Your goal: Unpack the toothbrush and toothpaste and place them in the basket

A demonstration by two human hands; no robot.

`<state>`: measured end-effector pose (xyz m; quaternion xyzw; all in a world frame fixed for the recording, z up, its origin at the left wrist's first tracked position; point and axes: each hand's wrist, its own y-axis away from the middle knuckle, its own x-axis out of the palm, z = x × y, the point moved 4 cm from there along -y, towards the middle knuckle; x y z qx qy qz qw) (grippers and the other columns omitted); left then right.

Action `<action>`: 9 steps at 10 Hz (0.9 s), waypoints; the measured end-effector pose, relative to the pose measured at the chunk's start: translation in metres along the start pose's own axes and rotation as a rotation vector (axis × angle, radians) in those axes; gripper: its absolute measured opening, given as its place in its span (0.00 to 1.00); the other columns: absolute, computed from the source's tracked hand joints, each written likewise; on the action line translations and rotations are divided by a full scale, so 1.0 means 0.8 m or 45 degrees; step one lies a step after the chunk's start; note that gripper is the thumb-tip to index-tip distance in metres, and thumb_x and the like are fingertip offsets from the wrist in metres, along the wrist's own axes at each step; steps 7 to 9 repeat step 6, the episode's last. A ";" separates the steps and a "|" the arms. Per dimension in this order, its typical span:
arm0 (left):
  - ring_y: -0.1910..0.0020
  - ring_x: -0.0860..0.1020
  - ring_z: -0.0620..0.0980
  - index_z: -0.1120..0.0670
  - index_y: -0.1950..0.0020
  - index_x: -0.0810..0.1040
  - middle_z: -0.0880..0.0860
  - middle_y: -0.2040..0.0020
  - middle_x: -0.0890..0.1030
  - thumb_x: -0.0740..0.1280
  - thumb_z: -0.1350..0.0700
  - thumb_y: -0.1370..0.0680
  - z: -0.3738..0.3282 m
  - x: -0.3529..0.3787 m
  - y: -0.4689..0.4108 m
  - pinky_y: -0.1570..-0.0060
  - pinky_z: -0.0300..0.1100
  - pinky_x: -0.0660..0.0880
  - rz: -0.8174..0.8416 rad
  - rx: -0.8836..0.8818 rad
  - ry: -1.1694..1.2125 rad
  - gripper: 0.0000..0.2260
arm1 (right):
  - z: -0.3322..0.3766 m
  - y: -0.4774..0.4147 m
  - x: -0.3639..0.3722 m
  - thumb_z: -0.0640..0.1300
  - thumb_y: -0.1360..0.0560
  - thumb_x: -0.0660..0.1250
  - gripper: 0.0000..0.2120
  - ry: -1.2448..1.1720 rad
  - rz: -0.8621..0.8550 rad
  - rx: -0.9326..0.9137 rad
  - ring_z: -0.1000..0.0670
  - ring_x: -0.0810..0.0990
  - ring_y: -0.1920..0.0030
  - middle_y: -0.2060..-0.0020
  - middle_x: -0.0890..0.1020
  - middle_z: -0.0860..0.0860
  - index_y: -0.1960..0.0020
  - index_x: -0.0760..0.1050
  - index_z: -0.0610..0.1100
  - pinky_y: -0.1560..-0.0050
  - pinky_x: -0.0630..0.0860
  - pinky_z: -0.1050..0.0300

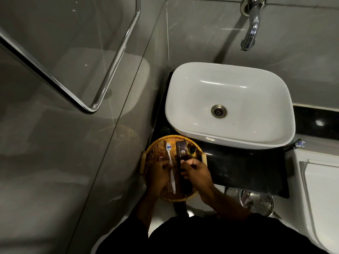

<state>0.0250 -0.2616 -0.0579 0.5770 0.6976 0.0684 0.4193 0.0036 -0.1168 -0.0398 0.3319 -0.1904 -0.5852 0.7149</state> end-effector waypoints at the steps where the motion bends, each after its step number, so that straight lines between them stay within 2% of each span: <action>1: 0.40 0.81 0.54 0.58 0.40 0.82 0.56 0.40 0.84 0.67 0.57 0.20 0.000 0.004 -0.006 0.39 0.45 0.72 -0.032 0.007 -0.043 0.11 | -0.009 0.011 -0.011 0.49 0.19 0.67 0.06 0.080 0.038 0.007 0.51 0.83 0.54 0.56 0.85 0.50 0.52 0.79 0.47 0.53 0.79 0.58; 2: 0.43 0.82 0.55 0.60 0.44 0.84 0.56 0.44 0.85 0.70 0.57 0.22 0.005 0.007 -0.007 0.39 0.46 0.74 -0.082 0.021 -0.067 0.10 | -0.011 0.021 -0.020 0.49 0.19 0.68 0.07 0.125 0.056 -0.062 0.54 0.83 0.58 0.62 0.85 0.54 0.55 0.79 0.49 0.58 0.77 0.62; 3: 0.46 0.82 0.56 0.60 0.48 0.85 0.57 0.47 0.86 0.71 0.57 0.23 0.009 0.009 -0.005 0.38 0.53 0.76 -0.143 0.031 -0.070 0.08 | -0.013 0.027 -0.030 0.49 0.19 0.69 0.09 0.137 0.057 -0.138 0.53 0.83 0.62 0.69 0.85 0.57 0.58 0.80 0.49 0.58 0.79 0.58; 5: 0.45 0.81 0.56 0.59 0.48 0.84 0.56 0.47 0.85 0.70 0.54 0.22 0.004 0.017 0.003 0.37 0.54 0.74 -0.215 0.085 -0.141 0.10 | -0.016 0.036 -0.053 0.49 0.20 0.69 0.09 0.111 0.057 -0.225 0.55 0.84 0.64 0.68 0.85 0.55 0.57 0.81 0.49 0.57 0.82 0.56; 6: 0.39 0.78 0.58 0.59 0.40 0.81 0.58 0.40 0.82 0.67 0.49 0.21 0.002 0.019 0.008 0.34 0.56 0.72 -0.216 0.025 -0.177 0.16 | -0.010 0.038 -0.068 0.49 0.20 0.70 0.08 0.089 0.050 -0.292 0.52 0.84 0.64 0.68 0.85 0.52 0.57 0.82 0.49 0.56 0.83 0.53; 9: 0.39 0.78 0.58 0.59 0.40 0.81 0.58 0.40 0.82 0.67 0.49 0.21 0.002 0.019 0.008 0.34 0.56 0.72 -0.216 0.025 -0.177 0.16 | -0.010 0.038 -0.068 0.49 0.20 0.70 0.08 0.089 0.050 -0.292 0.52 0.84 0.64 0.68 0.85 0.52 0.57 0.82 0.49 0.56 0.83 0.53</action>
